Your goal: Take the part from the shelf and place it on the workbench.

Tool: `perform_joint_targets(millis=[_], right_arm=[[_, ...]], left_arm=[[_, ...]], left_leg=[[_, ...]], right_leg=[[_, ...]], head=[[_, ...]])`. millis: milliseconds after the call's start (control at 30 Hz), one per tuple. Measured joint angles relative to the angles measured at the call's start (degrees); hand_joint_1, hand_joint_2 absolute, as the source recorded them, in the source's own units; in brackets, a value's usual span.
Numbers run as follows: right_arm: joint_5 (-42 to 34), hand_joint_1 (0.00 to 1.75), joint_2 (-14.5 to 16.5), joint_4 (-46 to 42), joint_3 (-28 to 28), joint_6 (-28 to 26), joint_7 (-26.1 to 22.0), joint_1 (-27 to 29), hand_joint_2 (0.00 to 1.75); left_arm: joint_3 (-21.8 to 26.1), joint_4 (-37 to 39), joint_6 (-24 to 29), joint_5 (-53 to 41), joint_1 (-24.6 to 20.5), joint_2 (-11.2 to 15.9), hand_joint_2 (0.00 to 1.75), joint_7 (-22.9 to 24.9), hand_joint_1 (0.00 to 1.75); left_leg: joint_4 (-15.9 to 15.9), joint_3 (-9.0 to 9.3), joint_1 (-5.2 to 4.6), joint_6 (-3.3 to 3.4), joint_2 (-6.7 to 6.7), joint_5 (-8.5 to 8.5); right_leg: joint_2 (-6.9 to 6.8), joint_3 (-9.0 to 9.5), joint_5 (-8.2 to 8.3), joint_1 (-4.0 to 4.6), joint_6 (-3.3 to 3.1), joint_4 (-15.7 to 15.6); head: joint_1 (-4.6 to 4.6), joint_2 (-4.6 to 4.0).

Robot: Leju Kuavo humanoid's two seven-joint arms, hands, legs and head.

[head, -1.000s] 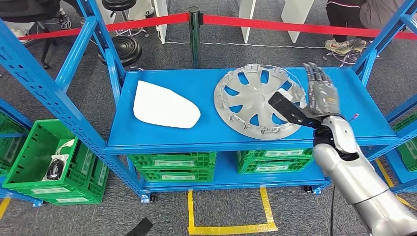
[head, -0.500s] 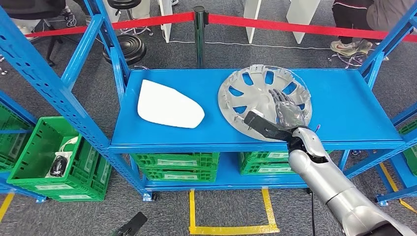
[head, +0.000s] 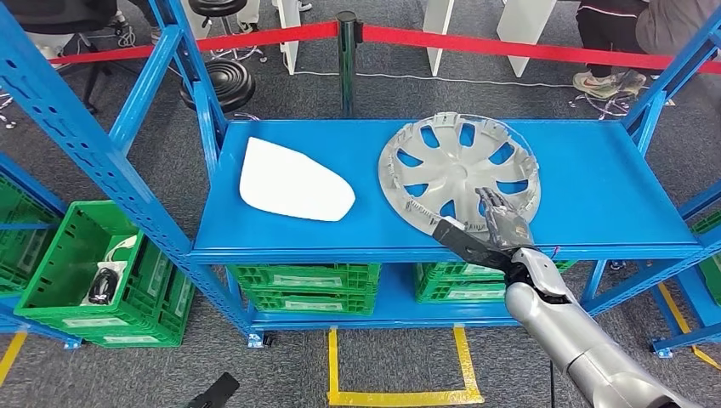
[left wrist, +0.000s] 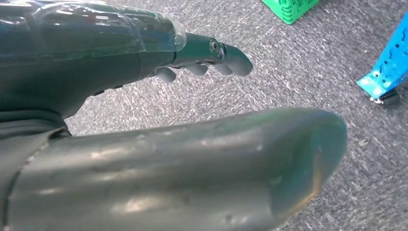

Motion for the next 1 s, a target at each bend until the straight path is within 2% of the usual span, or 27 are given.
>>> perform_joint_targets(millis=[300,667,800,1000], right_arm=[[-0.9,0.00,-2.8,0.4,-0.4,0.1,0.0,4.1,1.75],[-4.2,0.00,-5.2,-2.3,-3.5,-0.7,-1.7,8.9,1.75],[-4.5,1.75,-5.6,-3.3,-4.5,-0.6,-1.7,10.0,1.75],[-8.6,1.75,-7.6,-6.3,-7.3,-0.6,-1.3,13.0,1.75]], left_arm=[[0.1,0.1,0.3,2.8,1.8,1.1,0.00,-2.1,0.00],[0.6,0.3,0.6,4.1,2.8,1.0,0.00,-3.3,0.00],[0.7,0.4,0.7,4.1,3.0,1.0,0.00,-3.4,0.00],[1.7,0.4,1.2,5.2,3.2,1.0,0.00,-3.6,0.00]], left_leg=[[0.0,0.35,0.03,0.01,-0.67,0.00],[0.0,0.79,0.15,0.06,-0.95,-0.03],[0.0,0.90,0.15,0.10,-0.81,-0.03],[0.0,1.35,0.17,0.25,-0.91,-0.12]], right_leg=[[-0.59,0.49,-0.18,-0.02,-0.05,-0.2],[-0.86,1.28,-0.26,0.04,0.05,-0.7],[-0.82,1.40,-0.22,0.04,0.06,-0.7],[-0.95,2.04,-0.27,0.05,0.10,-1.0]], head=[[0.07,0.00],[0.18,0.00],[0.18,0.00],[0.21,0.00]])
